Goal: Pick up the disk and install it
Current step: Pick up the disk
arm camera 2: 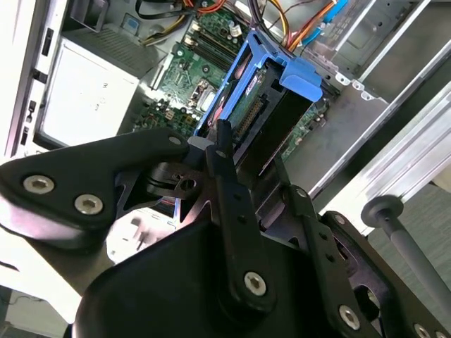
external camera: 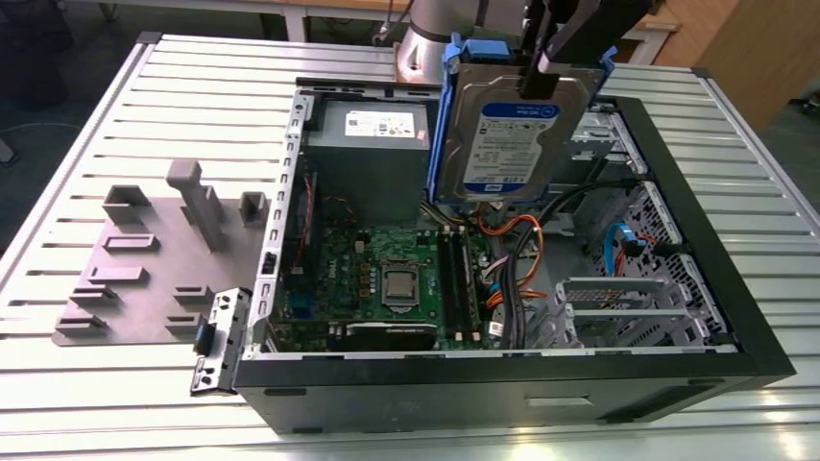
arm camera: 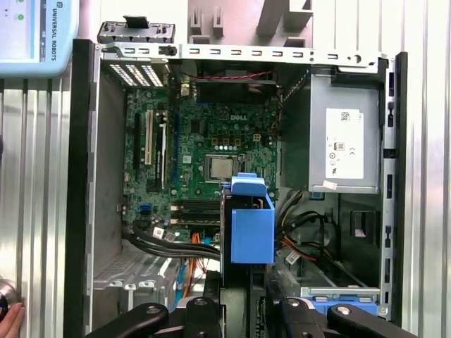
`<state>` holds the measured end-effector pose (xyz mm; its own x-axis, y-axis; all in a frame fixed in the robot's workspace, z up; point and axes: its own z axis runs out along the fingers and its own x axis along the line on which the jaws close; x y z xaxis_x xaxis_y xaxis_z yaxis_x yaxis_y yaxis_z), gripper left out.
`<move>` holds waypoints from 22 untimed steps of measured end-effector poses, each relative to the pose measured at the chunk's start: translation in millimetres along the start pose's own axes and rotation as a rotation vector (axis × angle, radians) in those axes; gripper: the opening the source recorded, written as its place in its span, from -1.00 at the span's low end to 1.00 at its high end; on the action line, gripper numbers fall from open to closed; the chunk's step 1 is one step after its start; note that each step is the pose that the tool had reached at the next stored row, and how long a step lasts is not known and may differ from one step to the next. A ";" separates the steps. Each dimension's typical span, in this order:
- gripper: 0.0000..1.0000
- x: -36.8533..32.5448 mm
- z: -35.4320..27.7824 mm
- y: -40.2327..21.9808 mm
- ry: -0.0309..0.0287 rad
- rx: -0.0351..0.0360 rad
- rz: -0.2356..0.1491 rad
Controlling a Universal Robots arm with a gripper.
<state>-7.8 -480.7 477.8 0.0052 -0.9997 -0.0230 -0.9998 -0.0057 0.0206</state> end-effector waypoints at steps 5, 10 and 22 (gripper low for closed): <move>-0.30 5.9 0.2 0.0 0.0000 0.0000 0.000; -0.30 11.7 0.4 0.1 -0.0001 0.0000 0.000; -0.30 25.1 4.0 0.1 -0.0002 0.0001 0.000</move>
<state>-7.8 -505.8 473.2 0.0051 -0.9997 -0.0232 -0.9998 -0.0056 0.0205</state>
